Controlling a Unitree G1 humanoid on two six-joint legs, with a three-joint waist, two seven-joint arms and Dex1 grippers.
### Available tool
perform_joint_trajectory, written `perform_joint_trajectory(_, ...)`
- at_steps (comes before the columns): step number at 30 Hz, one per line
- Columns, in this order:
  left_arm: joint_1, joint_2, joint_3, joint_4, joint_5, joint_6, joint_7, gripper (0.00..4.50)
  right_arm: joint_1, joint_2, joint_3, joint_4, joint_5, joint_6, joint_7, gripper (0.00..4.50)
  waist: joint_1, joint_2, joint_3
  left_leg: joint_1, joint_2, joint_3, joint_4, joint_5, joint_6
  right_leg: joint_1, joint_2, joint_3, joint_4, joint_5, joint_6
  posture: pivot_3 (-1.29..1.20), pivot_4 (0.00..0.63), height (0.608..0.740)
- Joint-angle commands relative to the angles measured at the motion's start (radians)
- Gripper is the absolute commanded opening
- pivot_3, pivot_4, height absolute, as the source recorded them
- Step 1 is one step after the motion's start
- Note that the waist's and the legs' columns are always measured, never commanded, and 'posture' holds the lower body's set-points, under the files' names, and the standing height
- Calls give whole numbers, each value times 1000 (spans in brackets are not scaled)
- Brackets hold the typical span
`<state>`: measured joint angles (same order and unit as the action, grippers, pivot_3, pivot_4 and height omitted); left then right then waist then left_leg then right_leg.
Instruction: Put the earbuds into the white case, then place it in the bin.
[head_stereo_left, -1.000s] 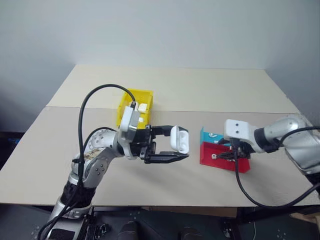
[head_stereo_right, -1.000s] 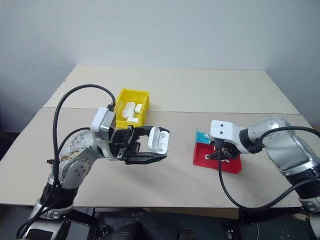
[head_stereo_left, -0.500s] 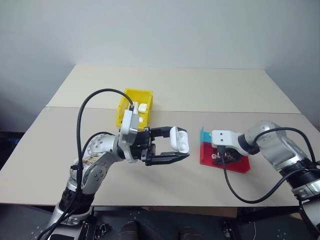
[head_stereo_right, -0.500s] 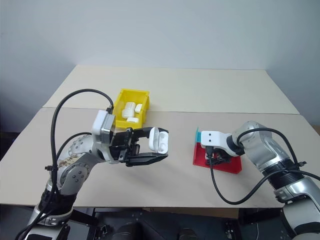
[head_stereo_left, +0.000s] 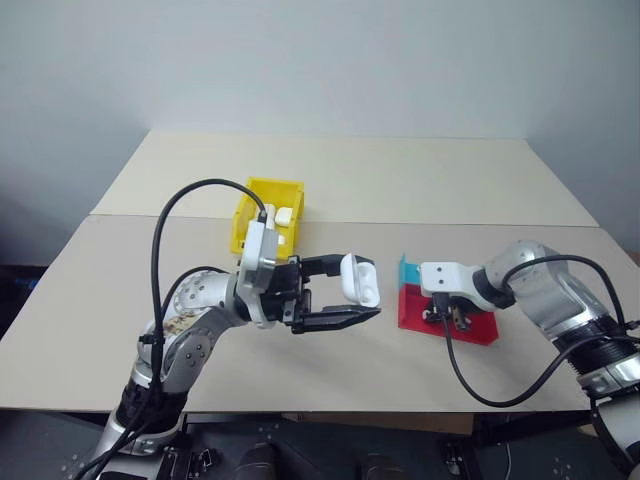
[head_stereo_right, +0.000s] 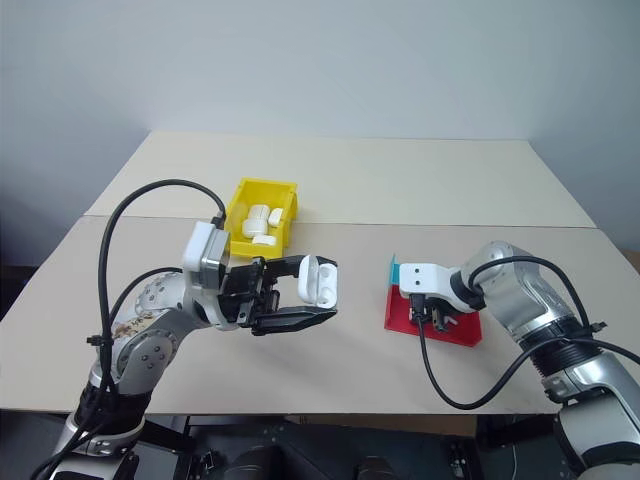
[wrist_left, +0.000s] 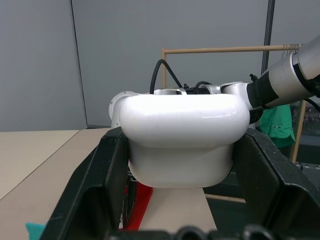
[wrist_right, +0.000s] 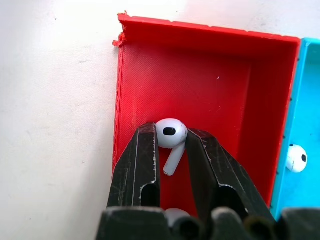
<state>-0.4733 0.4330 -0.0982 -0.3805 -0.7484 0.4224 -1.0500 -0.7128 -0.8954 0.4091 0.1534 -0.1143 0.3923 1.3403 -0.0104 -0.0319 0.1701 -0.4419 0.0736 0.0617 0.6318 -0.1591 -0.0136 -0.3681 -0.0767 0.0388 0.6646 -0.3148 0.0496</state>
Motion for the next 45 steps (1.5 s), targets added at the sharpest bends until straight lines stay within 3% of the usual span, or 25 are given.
perform_joint_trajectory(1,-10,8,22,-34,-31,9,-5,2805,23,-28,-162,-156,143,114,26,610,0,0,0,0,0,0,0,0,0,0,0,0,0,0,0,0,150,740)
perform_joint_trajectory(3,-14,12,27,-32,-39,14,-11,2805,30,-32,-245,-234,240,212,34,610,1,1,1,-1,0,0,0,0,0,-1,0,0,0,0,0,0,150,740)
perform_joint_trajectory(8,-65,-4,25,20,-47,23,-30,2805,80,87,-678,-429,642,427,-90,610,5,1,1,0,0,-1,0,0,0,0,0,0,0,0,0,0,150,740)
perform_joint_trajectory(13,-107,-12,16,73,-48,32,-61,2805,124,258,-880,-574,965,562,-311,610,10,1,1,0,0,-1,0,0,0,2,0,-1,0,0,0,0,150,740)
perform_joint_trajectory(19,-143,-17,6,112,-34,33,-101,2805,214,365,-837,-743,1177,566,-511,610,8,1,1,0,0,-1,-1,0,0,0,0,0,0,0,0,0,150,740)
perform_joint_trajectory(25,-156,-20,8,115,-43,48,-112,2805,275,396,-729,-805,1156,498,-615,610,6,1,1,0,0,-1,-1,0,0,0,0,0,0,0,0,0,150,740)
perform_joint_trajectory(33,-143,-7,11,101,-48,68,-125,2805,284,374,-668,-802,1130,429,-663,610,5,1,1,-1,0,-1,-2,0,0,0,0,0,0,0,0,0,150,740)
perform_joint_trajectory(45,-117,9,6,111,-22,96,-119,2805,283,321,-700,-795,1219,369,-660,610,3,1,1,-1,0,-1,-2,0,0,0,0,0,-1,0,0,0,150,740)
